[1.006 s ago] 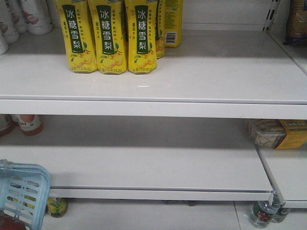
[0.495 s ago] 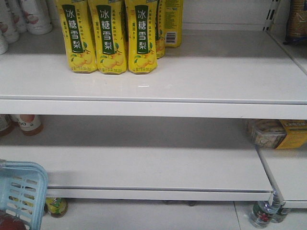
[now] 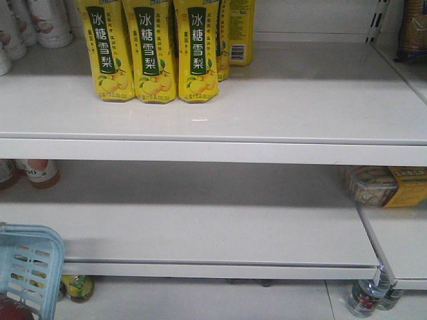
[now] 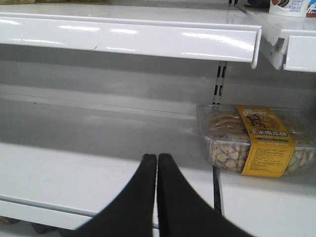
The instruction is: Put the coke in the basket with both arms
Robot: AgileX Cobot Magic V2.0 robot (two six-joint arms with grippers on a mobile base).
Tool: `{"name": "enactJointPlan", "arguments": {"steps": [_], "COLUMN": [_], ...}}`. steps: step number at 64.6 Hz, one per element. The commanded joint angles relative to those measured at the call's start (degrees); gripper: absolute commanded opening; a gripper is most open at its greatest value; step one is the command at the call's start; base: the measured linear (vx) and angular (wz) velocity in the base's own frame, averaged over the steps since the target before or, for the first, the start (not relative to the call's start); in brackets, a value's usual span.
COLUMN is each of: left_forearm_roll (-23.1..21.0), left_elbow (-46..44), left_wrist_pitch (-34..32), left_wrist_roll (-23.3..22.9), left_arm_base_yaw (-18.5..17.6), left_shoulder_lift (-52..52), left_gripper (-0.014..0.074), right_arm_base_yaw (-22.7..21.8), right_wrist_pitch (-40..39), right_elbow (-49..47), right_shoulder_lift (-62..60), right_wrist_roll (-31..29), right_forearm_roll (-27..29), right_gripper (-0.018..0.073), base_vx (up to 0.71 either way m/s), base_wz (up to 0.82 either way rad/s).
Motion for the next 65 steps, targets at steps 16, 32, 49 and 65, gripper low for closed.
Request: {"name": "enactJointPlan", "arguments": {"steps": [16,32,49,65], "left_forearm_roll": [1.79,1.84,1.84,1.84], "left_elbow": [0.03,-0.32,-0.32,-0.32], "left_wrist_pitch": [-9.49,-10.32,-10.32,-10.32], "left_wrist_roll": [-0.79,-0.89,-0.89,-0.89], "left_arm_base_yaw": [0.08,0.08,0.08,0.08], "left_shoulder_lift": [-1.24,-1.24,-1.24,-1.24], "left_gripper": [-0.0006,-0.0006,-0.0006,-0.0006], "right_arm_base_yaw": [-0.08,-0.08,-0.08,-0.08], "right_wrist_pitch": [-4.33,-4.33,-4.33,-4.33], "right_elbow": [-1.57,-1.57,-1.57,-1.57], "right_shoulder_lift": [1.08,1.08,1.08,1.08], "right_wrist_roll": [-0.19,-0.19,-0.19,-0.19], "right_forearm_roll": [0.00,0.00,0.00,0.00], "right_gripper": [-0.0010,-0.0010,-0.0010,-0.0010], "base_vx": [0.00,0.00,0.00,0.00], "base_wz": [0.00,0.00,0.00,0.00]}}
